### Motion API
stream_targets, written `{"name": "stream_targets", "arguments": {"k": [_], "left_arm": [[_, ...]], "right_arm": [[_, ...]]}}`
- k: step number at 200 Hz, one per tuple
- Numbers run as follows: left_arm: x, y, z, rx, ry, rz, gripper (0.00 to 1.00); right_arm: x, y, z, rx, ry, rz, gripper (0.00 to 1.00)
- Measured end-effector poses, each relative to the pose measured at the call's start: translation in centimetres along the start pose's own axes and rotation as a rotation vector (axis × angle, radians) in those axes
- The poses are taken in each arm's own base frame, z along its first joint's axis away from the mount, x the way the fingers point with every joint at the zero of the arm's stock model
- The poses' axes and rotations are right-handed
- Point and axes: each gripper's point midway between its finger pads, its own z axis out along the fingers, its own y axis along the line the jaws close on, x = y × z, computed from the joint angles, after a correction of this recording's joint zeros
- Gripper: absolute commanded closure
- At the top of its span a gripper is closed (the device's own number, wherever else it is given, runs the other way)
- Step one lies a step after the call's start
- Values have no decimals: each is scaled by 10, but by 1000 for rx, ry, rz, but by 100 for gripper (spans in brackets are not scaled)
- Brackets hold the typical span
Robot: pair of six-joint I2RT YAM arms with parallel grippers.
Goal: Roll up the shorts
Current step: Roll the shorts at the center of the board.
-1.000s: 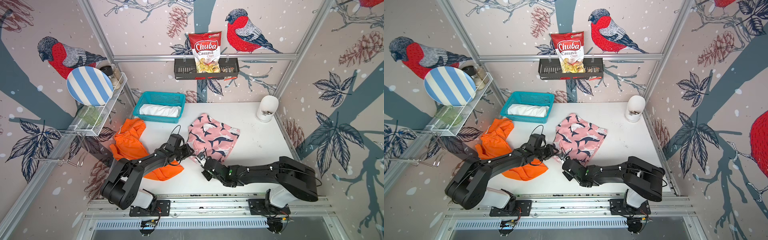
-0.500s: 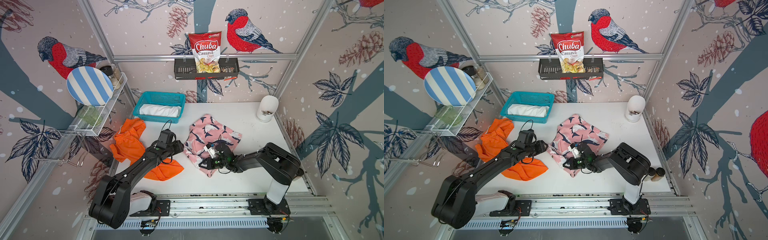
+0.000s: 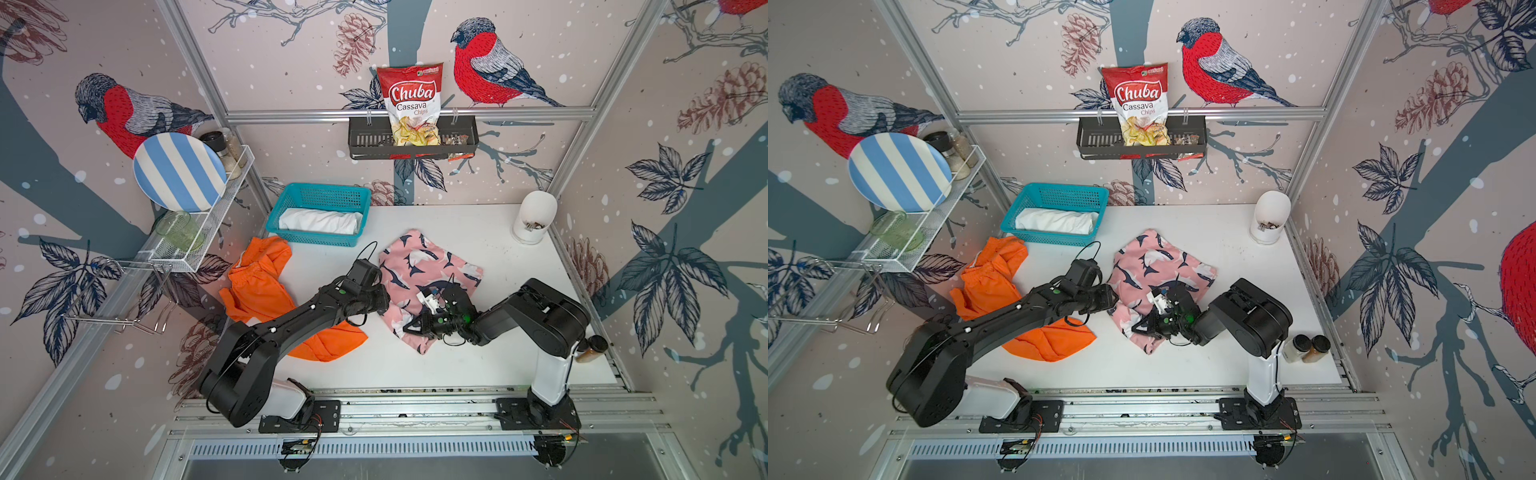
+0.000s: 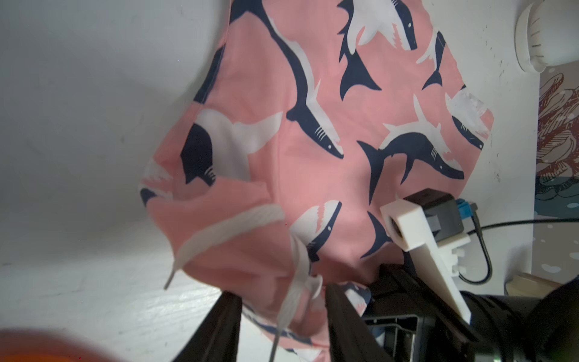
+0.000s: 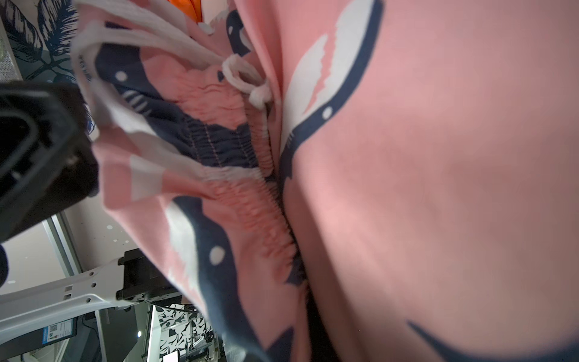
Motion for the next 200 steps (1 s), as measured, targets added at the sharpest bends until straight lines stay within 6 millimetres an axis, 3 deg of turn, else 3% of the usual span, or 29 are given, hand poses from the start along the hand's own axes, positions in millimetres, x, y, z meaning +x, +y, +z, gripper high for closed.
{"name": "stream_targets", "arguments": {"k": [18,46,63,109,137,173,200], "left_arm": [[-9,6,11,-53,-14,6,57],[-1,43,36,-151,33,-14,61],[5,56,46,-169,48,-15,63],[-4,50,57,-116,9,11,64],[-5,50,57,-107,3,19,64],[-6,49,56,-99,5,30,64],[-6,49,56,-97,6,30,64]], "right_arm": [[0,0,-2,20,2,-5,100],[-4,2,-5,93,-17,-44,88],[-8,7,-8,148,-34,-93,79],[-32,18,-41,398,-144,-256,50],[-40,47,-60,537,-207,-460,33],[-29,74,-51,701,-180,-755,20],[-23,68,-31,853,-117,-907,17]]}}
